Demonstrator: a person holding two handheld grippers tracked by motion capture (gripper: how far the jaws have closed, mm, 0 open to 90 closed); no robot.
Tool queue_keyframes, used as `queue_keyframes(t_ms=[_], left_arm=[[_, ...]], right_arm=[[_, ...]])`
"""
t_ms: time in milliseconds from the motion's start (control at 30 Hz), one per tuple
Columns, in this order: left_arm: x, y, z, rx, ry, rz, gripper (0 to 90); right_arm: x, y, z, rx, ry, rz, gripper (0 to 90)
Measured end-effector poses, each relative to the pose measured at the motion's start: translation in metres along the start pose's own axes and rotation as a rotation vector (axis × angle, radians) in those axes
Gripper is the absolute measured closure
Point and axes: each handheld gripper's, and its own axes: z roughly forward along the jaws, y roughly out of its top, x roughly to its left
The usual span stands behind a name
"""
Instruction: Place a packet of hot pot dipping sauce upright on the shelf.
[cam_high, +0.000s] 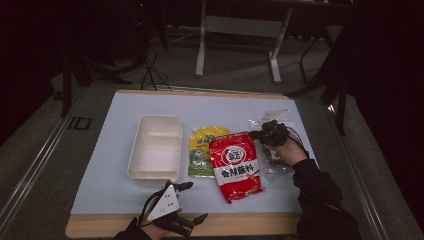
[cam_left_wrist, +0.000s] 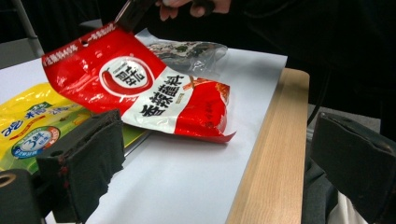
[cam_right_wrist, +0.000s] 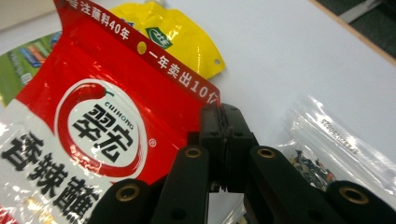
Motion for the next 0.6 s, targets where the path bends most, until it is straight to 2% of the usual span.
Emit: queue_keyframes(t_ms=[100,167,233,267,333,367,433,500,600], left_arm=[[0.001,0.001,0.000,0.003,0.012,0.003,4.4],[0.001,0.002,0.001,0.008,0.022,0.008,4.5],[0.001,0.009,0.002,0.015,0.066,0.018,5.2],[0.001,0.013,0.001,0.020,0.085,0.014,5.3],[0.003,0.021,0.000,0.023,0.095,-0.002,6.0],[0.003,0.021,0.000,0.023,0.095,-0.002,6.3],[0.007,0.033,0.001,0.069,0.121,-0.046,6.3],[0.011,0.043,0.003,0.067,0.084,-0.078,7.5],[0.011,0.054,0.008,0.073,0.066,-0.037,8.1]], right_arm=[[0.007,-0.001,-0.016,-0.041,0.002,-0.006,89.1],[0.007,-0.001,-0.016,-0.041,0.002,-0.006,89.1],[0.014,-0.002,-0.031,-0.074,-0.005,-0.026,89.1],[0.017,-0.002,-0.037,-0.083,0.000,-0.033,89.1],[0.023,-0.004,-0.048,-0.101,-0.007,-0.048,89.2],[0.023,-0.004,-0.048,-0.101,-0.007,-0.048,89.2],[0.029,-0.005,-0.060,-0.120,-0.010,-0.059,89.2],[0.033,-0.006,-0.069,-0.138,-0.005,-0.069,89.3],[0.039,-0.007,-0.083,-0.162,-0.002,-0.085,89.4]])
